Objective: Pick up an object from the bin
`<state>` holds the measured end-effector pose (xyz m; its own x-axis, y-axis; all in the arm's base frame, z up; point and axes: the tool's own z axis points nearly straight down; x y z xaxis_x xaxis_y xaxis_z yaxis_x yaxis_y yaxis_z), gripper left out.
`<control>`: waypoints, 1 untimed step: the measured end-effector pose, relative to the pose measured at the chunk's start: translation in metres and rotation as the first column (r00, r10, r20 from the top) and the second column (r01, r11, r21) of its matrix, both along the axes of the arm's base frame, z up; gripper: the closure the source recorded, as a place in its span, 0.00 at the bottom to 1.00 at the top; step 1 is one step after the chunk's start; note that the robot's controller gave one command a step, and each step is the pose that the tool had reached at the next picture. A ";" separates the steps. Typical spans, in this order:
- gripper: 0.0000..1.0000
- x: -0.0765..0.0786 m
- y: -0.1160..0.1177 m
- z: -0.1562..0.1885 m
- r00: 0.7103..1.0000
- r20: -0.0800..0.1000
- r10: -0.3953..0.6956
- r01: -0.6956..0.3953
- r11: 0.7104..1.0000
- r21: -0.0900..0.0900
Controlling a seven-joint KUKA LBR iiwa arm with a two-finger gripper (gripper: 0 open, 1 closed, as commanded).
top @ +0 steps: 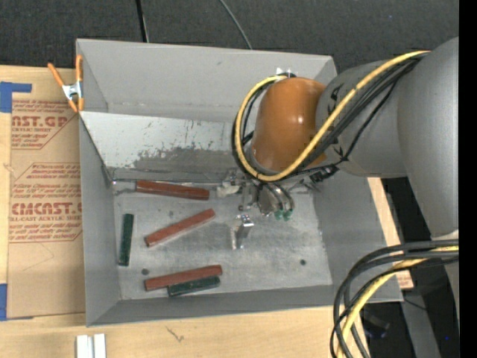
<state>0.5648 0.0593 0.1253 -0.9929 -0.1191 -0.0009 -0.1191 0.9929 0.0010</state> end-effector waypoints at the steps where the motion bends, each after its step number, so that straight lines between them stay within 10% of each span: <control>1: 1.00 0.009 0.022 -0.048 0.999 0.017 0.051 -0.051 0.999 0.001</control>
Offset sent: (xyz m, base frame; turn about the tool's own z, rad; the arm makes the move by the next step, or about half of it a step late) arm 0.0000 0.0000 0.0000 0.0000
